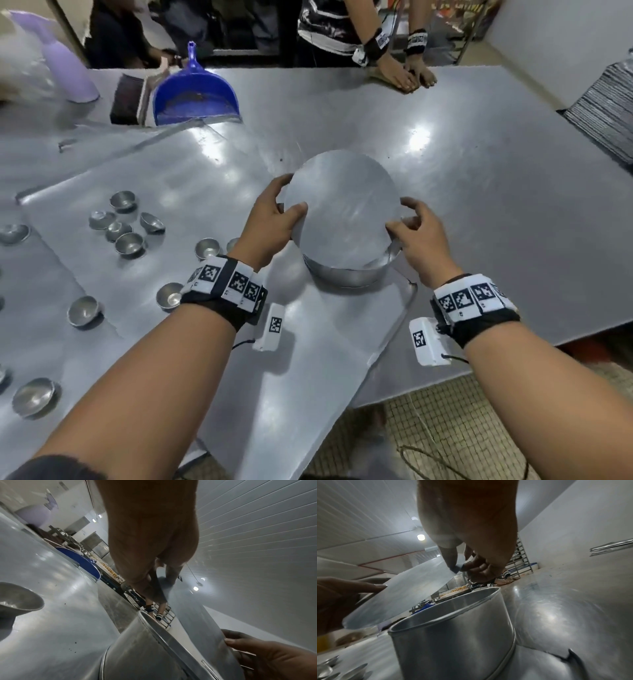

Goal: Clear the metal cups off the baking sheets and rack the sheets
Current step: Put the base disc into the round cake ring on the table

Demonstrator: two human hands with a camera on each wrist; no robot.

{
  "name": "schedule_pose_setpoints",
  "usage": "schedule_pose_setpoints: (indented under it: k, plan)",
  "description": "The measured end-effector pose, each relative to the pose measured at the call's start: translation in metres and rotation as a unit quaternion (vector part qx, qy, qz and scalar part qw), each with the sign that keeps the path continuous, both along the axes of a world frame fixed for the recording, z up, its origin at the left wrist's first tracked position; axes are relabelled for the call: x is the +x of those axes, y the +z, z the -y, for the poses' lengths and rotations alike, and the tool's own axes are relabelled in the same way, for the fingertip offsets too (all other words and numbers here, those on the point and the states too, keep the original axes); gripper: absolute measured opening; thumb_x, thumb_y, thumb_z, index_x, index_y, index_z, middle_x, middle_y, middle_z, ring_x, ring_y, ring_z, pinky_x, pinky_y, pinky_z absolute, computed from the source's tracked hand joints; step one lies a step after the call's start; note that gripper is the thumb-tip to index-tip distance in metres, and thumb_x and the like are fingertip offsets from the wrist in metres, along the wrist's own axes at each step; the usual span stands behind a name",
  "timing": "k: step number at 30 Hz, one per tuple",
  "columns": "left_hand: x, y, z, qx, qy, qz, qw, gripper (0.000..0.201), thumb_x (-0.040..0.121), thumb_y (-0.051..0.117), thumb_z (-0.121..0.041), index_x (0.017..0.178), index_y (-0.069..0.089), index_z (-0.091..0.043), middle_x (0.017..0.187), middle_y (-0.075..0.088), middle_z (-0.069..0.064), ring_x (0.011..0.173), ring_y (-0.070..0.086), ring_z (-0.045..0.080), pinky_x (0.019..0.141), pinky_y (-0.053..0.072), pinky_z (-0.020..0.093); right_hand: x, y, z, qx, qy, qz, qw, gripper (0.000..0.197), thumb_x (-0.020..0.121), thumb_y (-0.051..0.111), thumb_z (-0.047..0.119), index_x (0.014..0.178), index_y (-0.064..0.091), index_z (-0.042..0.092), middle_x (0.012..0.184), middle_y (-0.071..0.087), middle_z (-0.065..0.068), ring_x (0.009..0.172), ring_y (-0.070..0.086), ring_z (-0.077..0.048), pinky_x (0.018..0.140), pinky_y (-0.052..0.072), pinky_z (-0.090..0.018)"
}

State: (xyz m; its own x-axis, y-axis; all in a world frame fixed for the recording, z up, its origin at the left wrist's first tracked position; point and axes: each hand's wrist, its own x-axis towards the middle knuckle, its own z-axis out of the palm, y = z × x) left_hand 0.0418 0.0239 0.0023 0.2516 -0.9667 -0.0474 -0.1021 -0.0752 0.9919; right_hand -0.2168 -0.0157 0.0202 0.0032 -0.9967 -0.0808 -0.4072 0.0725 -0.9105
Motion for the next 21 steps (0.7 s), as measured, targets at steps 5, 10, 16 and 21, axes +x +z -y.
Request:
schedule_pose_setpoints:
  k: [5,10,16,21]
  plan:
    - [-0.016,-0.003,0.010,0.013,0.035,0.026,0.999,0.049,0.095,0.066,-0.027,0.139,0.050,-0.039,0.122,0.066,0.014,0.094,0.070,0.032,0.085,0.062,0.046,-0.009,-0.018,0.040,0.008,0.040,-0.058,0.998,0.042,0.091,0.064,0.026,0.133,0.054,0.030,0.120,0.058,0.006,0.111,0.057,-0.015,0.098,0.050,-0.038]
    - [-0.040,-0.001,0.023,0.051,0.038,0.083,0.995,0.051,0.099,0.064,-0.019,0.146,0.047,-0.030,0.113,0.070,0.001,0.087,0.072,0.012,0.078,0.062,0.033,-0.031,-0.045,0.066,0.080,0.106,-0.079,0.988,0.044,0.088,0.059,0.023,0.129,0.053,0.037,0.119,0.064,0.007,0.109,0.063,-0.020,0.100,0.050,-0.047]
    - [-0.066,-0.002,0.036,0.125,0.012,0.236,0.964,0.057,0.095,0.068,-0.017,0.149,0.049,-0.024,0.136,0.064,0.005,0.119,0.063,0.027,0.100,0.052,0.042,-0.053,-0.064,0.082,0.129,0.152,-0.016,0.980,0.037,0.085,0.056,0.034,0.118,0.057,0.052,0.105,0.070,0.021,0.100,0.068,-0.012,0.090,0.057,-0.048]
    - [-0.075,-0.008,0.044,0.192,0.018,0.426,0.884,0.061,0.090,0.067,-0.031,0.149,0.050,-0.030,0.128,0.067,0.007,0.117,0.062,0.032,0.091,0.052,0.039,-0.058,-0.064,0.087,0.135,0.192,-0.012,0.972,0.045,0.084,0.055,0.031,0.128,0.055,0.040,0.100,0.071,0.012,0.091,0.070,-0.018,0.082,0.059,-0.050]
